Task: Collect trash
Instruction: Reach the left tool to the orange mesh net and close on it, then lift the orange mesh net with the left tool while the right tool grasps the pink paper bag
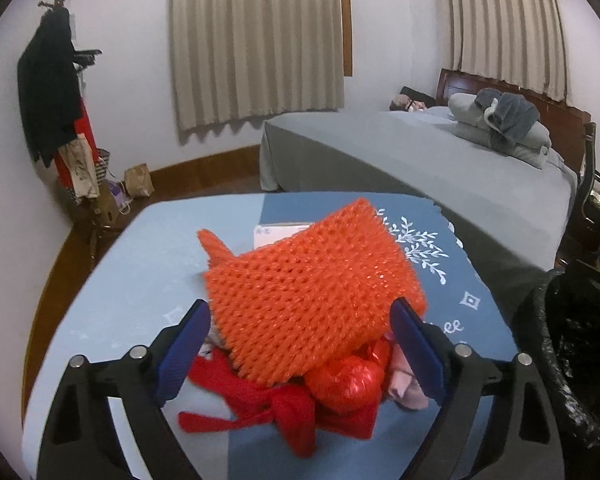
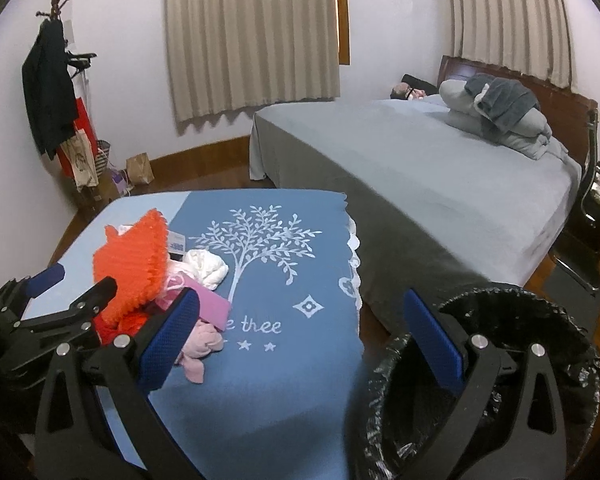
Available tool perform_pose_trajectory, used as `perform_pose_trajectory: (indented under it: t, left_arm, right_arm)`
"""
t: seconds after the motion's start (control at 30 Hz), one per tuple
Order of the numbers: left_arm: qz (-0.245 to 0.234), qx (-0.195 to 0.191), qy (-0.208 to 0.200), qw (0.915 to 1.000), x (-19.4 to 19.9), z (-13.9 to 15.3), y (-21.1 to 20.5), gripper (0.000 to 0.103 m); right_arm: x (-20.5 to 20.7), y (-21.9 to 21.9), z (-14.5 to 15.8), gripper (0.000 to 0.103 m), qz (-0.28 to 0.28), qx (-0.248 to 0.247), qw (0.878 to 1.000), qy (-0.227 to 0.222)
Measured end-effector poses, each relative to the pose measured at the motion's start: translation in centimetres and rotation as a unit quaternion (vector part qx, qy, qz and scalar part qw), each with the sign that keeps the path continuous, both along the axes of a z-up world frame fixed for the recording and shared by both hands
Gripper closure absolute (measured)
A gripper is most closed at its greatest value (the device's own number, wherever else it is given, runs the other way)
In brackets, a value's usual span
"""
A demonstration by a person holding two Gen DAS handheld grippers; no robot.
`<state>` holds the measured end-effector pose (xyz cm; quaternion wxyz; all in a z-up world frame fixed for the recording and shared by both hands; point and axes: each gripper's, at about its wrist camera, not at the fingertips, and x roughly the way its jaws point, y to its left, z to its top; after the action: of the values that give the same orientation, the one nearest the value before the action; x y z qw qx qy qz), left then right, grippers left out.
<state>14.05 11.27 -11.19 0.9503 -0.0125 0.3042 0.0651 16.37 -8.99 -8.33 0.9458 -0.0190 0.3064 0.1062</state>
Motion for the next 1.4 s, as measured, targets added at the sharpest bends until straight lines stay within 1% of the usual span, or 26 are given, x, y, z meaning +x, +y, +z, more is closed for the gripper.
perform_pose_trajectory:
  t: [0.07,0.13,0.23,0.3,0.33,0.37,0.4,0.47,0.5,0.53,0.57,0.6,0.7,0.83,0.87,0.9,0.93,0.97,1.03,1.07,1.17,1.23,1.27,1.3,1.37,1.4]
  left_arm:
    - [-0.006,-0.003,0.011,0.9999,1.0,-0.7,-0.1,0.014]
    - [-0.011,-0.006,0.02,0.9997,1.6,-1.4,-0.1,0.018]
    - [-0.02,-0.018,0.032,0.9991,2.2,-2.2,-0.1,0.031]
    - [-0.023,-0.019,0.036,0.9989,2.2,-2.4,-0.2,0.044]
    - [-0.022,-0.017,0.038,0.9989,2.1,-2.5,-0.3,0.049]
    - [-0.023,-0.016,0.039,0.9989,2.2,-2.6,-0.4,0.06]
    - [-0.026,-0.018,0.039,0.9987,2.1,-2.7,-0.4,0.068]
    - [-0.024,-0.022,0.038,0.9987,2.1,-2.7,-0.2,0.074]
    - [-0.022,-0.022,0.036,0.9989,2.0,-2.7,-0.1,0.081]
    - [-0.019,-0.021,0.035,0.999,2.0,-2.6,-0.1,0.084]
    - [-0.019,-0.022,0.035,0.999,2.1,-2.5,0.1,0.092]
    - [-0.024,-0.029,0.033,0.9987,2.0,-2.5,0.3,0.096]
    - [-0.025,-0.026,0.032,0.9989,2.0,-2.4,0.0,0.1]
    - [-0.026,-0.034,0.032,0.9986,1.5,-2.1,0.2,0.099]
    - [-0.023,-0.033,0.03,0.9987,1.4,-2.1,0.3,0.095]
    - [-0.02,-0.033,0.031,0.9988,1.4,-2.1,0.4,0.075]
    - [-0.015,-0.031,0.031,0.9989,1.5,-2.3,0.4,0.062]
    - [-0.009,-0.032,0.029,0.999,1.5,-2.4,0.6,0.045]
    - [-0.011,-0.038,0.033,0.9987,1.9,-2.7,0.9,0.043]
    - [-0.013,-0.038,0.038,0.9985,2.2,-3.0,0.9,0.04]
    - [-0.016,-0.029,0.048,0.9983,2.8,-3.6,0.8,0.036]
    - [-0.022,-0.021,0.042,0.9987,2.8,-3.7,0.6,0.038]
    - [-0.025,-0.021,0.038,0.9987,2.7,-3.6,0.5,0.049]
    - [-0.027,-0.02,0.037,0.9987,2.6,-3.6,0.4,0.065]
    - [-0.028,-0.016,0.037,0.9988,2.6,-3.5,0.4,0.08]
    - [-0.03,-0.019,0.037,0.9987,2.6,-3.4,0.5,0.092]
  right_arm:
    - [0.6,0.2,-0.5,0.005,0.001,-0.001,1.0,0.006]
    - [1.0,0.4,-0.9,0.005,0.002,-0.002,1.0,0.013]
    - [1.5,0.8,-1.6,0.005,0.006,-0.005,1.0,0.023]
    - [1.7,1.1,-1.9,0.005,0.009,-0.006,1.0,0.027]
    - [1.7,1.2,-2.0,0.005,0.01,-0.007,1.0,0.028]
    - [1.8,1.2,-2.1,0.005,0.01,-0.008,1.0,0.028]
    - [1.8,1.3,-2.1,0.005,0.011,-0.009,1.0,0.027]
    - [1.8,1.4,-2.2,0.005,0.012,-0.008,0.999,0.029]
    - [1.9,1.4,-2.3,0.005,0.013,-0.007,0.999,0.03]
    - [1.9,1.5,-2.3,0.005,0.013,-0.007,0.999,0.03]
    - [1.9,1.5,-2.4,0.005,0.014,-0.008,0.999,0.031]
    - [1.9,1.6,-2.4,0.005,0.014,-0.009,0.999,0.031]
    - [2.0,1.6,-2.5,0.005,0.013,-0.008,0.999,0.031]
    - [2.0,1.5,-2.6,0.005,0.011,-0.01,0.999,0.032]
    - [2.0,1.5,-2.7,0.005,0.012,-0.009,0.999,0.033]
    - [2.1,1.6,-2.8,0.005,0.012,-0.009,0.999,0.035]
    - [2.1,1.6,-2.9,0.005,0.013,-0.009,0.999,0.036]
    - [2.1,1.7,-3.0,0.005,0.015,-0.009,0.999,0.038]
    - [2.0,1.9,-3.0,0.005,0.018,-0.012,0.999,0.037]
    - [2.0,2.0,-3.0,0.005,0.019,-0.013,0.999,0.036]
    - [2.2,1.9,-3.1,0.005,0.016,-0.012,0.999,0.038]
    - [2.4,1.7,-3.2,0.005,0.013,-0.011,0.999,0.04]
    - [2.5,1.7,-3.3,0.005,0.012,-0.012,0.999,0.041]
    - [2.5,1.7,-3.4,0.005,0.012,-0.013,0.999,0.042]
    - [2.5,1.8,-3.4,0.005,0.012,-0.014,0.999,0.042]
    - [2.4,1.8,-3.4,0.005,0.012,-0.014,0.999,0.042]
